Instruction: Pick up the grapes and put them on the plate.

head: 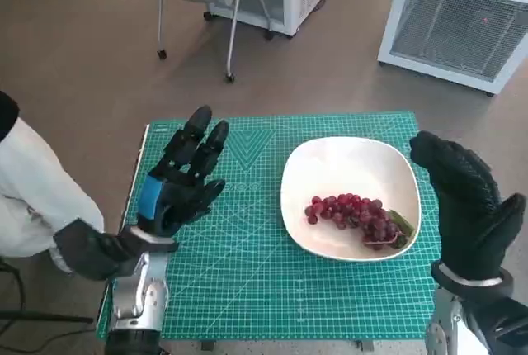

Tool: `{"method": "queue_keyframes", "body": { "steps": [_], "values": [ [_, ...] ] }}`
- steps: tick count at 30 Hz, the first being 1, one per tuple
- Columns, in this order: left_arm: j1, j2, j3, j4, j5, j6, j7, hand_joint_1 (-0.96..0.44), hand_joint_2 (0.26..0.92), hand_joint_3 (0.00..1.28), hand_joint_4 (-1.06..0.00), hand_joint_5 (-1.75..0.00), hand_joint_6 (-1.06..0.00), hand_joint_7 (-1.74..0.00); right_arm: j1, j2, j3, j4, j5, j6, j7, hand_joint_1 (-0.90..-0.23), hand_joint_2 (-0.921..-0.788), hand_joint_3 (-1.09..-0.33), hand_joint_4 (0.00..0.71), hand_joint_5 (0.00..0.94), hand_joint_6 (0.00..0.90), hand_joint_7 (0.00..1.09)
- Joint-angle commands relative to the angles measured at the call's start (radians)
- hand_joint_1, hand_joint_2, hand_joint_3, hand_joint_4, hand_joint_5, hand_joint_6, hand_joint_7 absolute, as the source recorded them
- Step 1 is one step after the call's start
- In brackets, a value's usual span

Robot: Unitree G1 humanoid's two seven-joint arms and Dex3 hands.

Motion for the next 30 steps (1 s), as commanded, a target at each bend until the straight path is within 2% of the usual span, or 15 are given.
{"method": "queue_keyframes", "body": {
  "steps": [1,30],
  "values": [
    [0.023,-0.003,-0.001,-0.045,-0.006,0.011,0.014,-0.37,0.921,0.24,-0.12,0.00,-0.25,-0.01,0.008,-0.012,0.003,0.008,0.001,0.023,0.012,-0.524,-0.921,-0.560,0.463,0.007,0.102,0.56],
    [0.060,-0.006,-0.008,-0.088,-0.006,0.019,0.017,-0.40,0.921,0.24,-0.14,-0.01,-0.26,-0.01,0.001,-0.031,-0.002,0.005,0.024,0.033,0.031,-0.528,-0.921,-0.557,0.465,0.005,0.112,0.54]
  ]
}}
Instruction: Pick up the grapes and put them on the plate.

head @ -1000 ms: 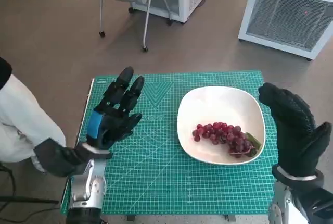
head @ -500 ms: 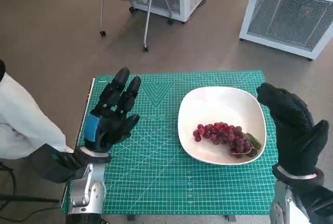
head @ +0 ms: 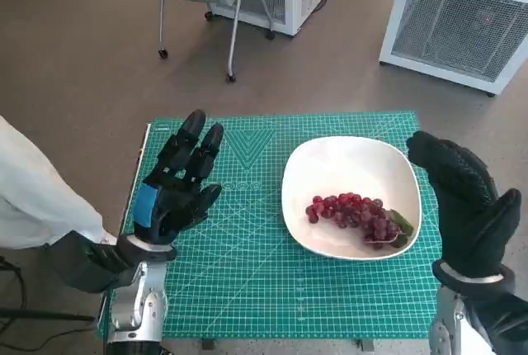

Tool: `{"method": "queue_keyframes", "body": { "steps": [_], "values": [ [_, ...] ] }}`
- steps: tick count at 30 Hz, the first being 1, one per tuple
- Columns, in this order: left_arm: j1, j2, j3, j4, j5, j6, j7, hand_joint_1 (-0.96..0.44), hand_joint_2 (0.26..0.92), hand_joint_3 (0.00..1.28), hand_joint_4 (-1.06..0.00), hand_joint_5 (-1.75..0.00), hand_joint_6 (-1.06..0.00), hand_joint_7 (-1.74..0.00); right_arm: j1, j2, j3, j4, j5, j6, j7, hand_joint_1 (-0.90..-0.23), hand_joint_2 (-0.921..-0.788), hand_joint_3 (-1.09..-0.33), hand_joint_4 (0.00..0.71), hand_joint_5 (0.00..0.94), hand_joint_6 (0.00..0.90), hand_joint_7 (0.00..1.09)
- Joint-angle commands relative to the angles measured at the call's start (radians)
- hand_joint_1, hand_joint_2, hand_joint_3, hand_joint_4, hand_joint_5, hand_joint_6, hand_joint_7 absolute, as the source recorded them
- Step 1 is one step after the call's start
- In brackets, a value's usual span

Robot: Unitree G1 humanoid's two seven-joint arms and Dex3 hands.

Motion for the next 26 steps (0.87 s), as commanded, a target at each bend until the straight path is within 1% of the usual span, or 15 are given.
{"method": "queue_keyframes", "body": {
  "steps": [1,4,6,11,14,17,23,26],
  "values": [
    [0.022,0.001,-0.004,-0.019,-0.006,0.007,-0.004,-0.40,0.921,0.24,-0.14,-0.01,-0.26,-0.01,0.003,-0.009,-0.003,0.005,0.005,0.011,0.012,-0.528,-0.921,-0.557,0.464,0.005,0.113,0.54],
    [0.026,0.002,-0.004,-0.023,-0.004,0.004,-0.004,-0.39,0.921,0.24,-0.14,-0.01,-0.26,-0.01,0.004,-0.009,-0.003,0.005,0.007,0.010,0.014,-0.527,-0.921,-0.557,0.464,0.005,0.113,0.54],
    [0.029,0.005,-0.005,-0.026,0.002,-0.002,-0.003,-0.36,0.921,0.24,-0.14,-0.01,-0.27,-0.02,0.005,-0.008,-0.003,0.006,0.008,0.009,0.016,-0.527,-0.921,-0.557,0.465,0.005,0.113,0.54],
    [0.039,0.013,-0.007,-0.034,0.036,-0.038,0.006,-0.18,0.921,0.22,-0.17,-0.02,-0.30,-0.04,0.007,-0.006,-0.003,0.007,0.010,0.008,0.019,-0.528,-0.921,-0.557,0.465,0.005,0.115,0.54],
    [0.043,0.016,-0.007,-0.033,0.066,-0.074,0.015,-0.07,0.921,0.22,-0.22,-0.04,-0.33,-0.06,0.008,-0.006,-0.003,0.007,0.010,0.007,0.019,-0.530,-0.921,-0.557,0.465,0.005,0.115,0.54],
    [0.048,0.015,-0.006,-0.034,0.089,-0.110,0.028,-0.01,0.921,0.22,-0.28,-0.07,-0.36,-0.08,0.009,-0.006,-0.003,0.006,0.008,0.007,0.018,-0.531,-0.921,-0.557,0.465,0.005,0.116,0.54],
    [0.052,0.006,-0.006,-0.034,0.100,-0.141,0.052,0.03,0.921,0.21,-0.34,-0.10,-0.39,-0.13,0.008,-0.007,-0.003,0.003,0.004,0.009,0.016,-0.530,-0.921,-0.556,0.465,0.004,0.117,0.53],
    [0.054,0.005,-0.008,-0.041,0.100,-0.141,0.063,0.02,0.921,0.20,-0.34,-0.17,-0.33,-0.27,0.007,-0.007,-0.003,0.003,0.003,0.009,0.015,-0.528,-0.921,-0.555,0.465,0.004,0.117,0.53]
  ]
}}
